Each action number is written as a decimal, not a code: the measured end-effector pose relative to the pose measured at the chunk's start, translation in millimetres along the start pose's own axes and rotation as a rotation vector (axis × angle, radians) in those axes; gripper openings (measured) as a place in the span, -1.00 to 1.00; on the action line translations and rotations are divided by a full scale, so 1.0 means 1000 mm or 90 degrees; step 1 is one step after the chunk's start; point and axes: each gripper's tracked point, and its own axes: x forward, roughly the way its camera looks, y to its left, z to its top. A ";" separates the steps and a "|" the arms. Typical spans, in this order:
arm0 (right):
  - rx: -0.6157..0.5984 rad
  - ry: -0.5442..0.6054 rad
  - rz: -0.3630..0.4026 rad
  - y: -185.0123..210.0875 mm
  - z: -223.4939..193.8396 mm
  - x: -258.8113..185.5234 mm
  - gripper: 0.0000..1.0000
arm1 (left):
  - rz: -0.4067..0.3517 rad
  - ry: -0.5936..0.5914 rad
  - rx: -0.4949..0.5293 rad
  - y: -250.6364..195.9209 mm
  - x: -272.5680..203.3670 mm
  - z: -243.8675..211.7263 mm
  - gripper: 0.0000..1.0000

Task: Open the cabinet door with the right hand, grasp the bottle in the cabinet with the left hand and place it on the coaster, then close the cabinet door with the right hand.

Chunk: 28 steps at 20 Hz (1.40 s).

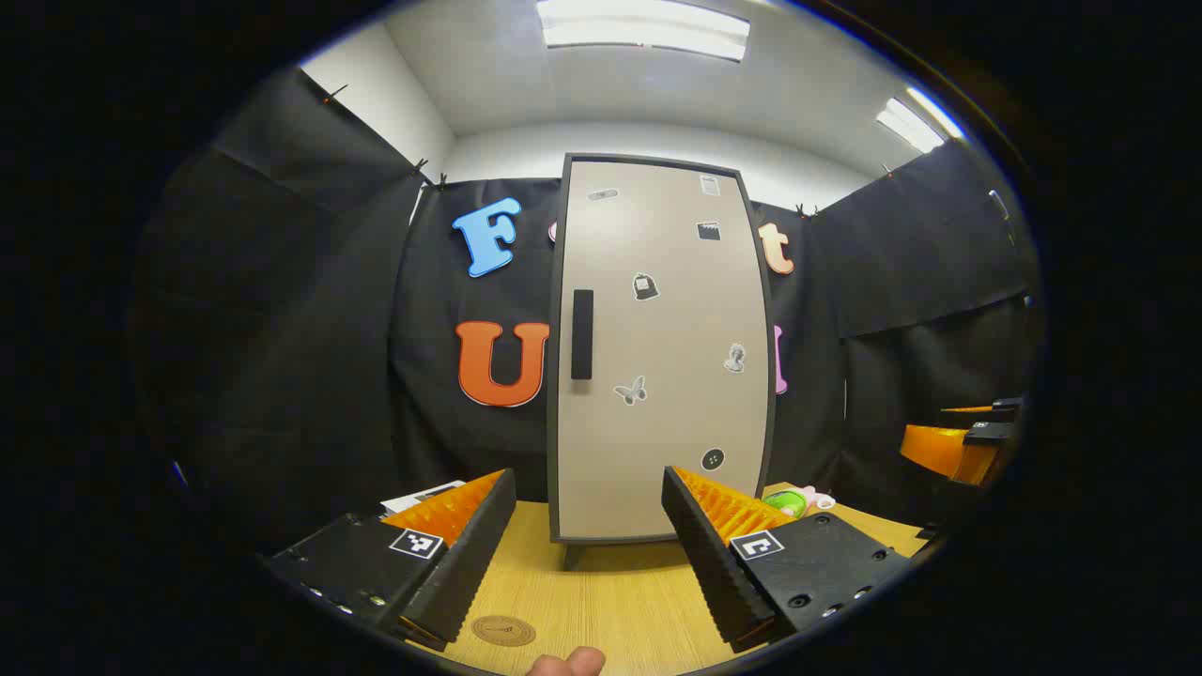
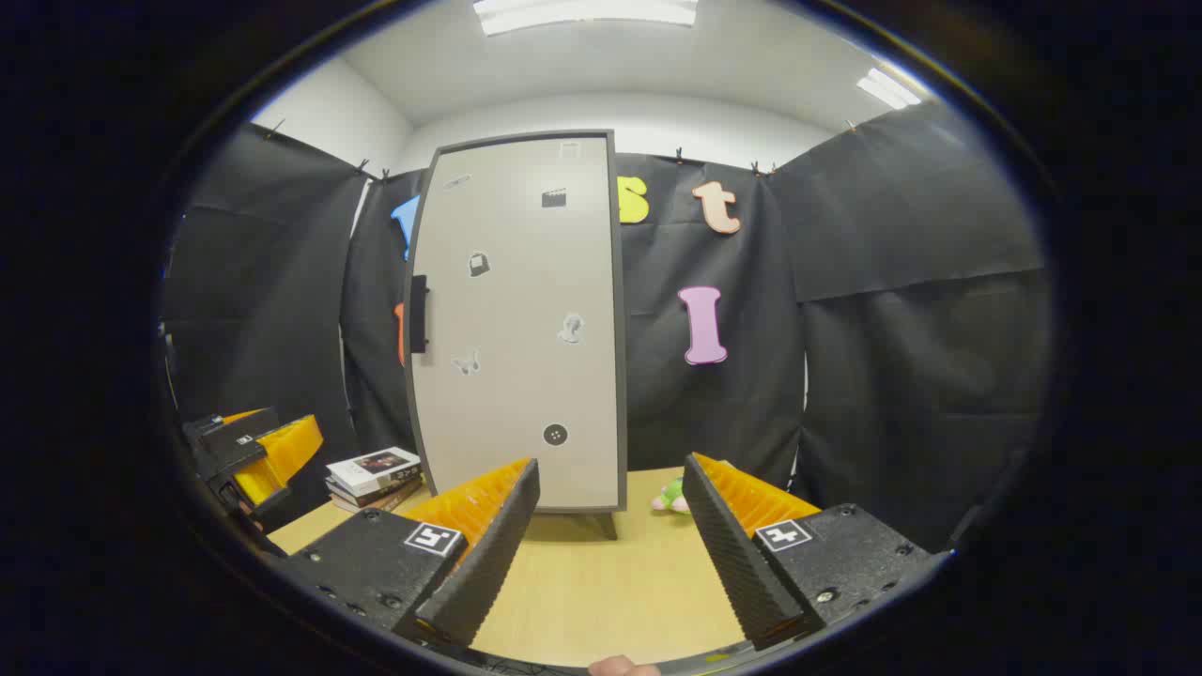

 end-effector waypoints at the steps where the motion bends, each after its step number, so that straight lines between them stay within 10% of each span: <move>1: 0.001 0.000 0.000 0.000 0.000 0.001 0.89 | -0.001 -0.001 0.000 0.000 0.001 0.001 0.90; 28: 0.001 -0.001 -0.009 -0.003 -0.002 0.010 0.89 | -0.008 -0.003 0.002 -0.003 0.009 0.001 0.90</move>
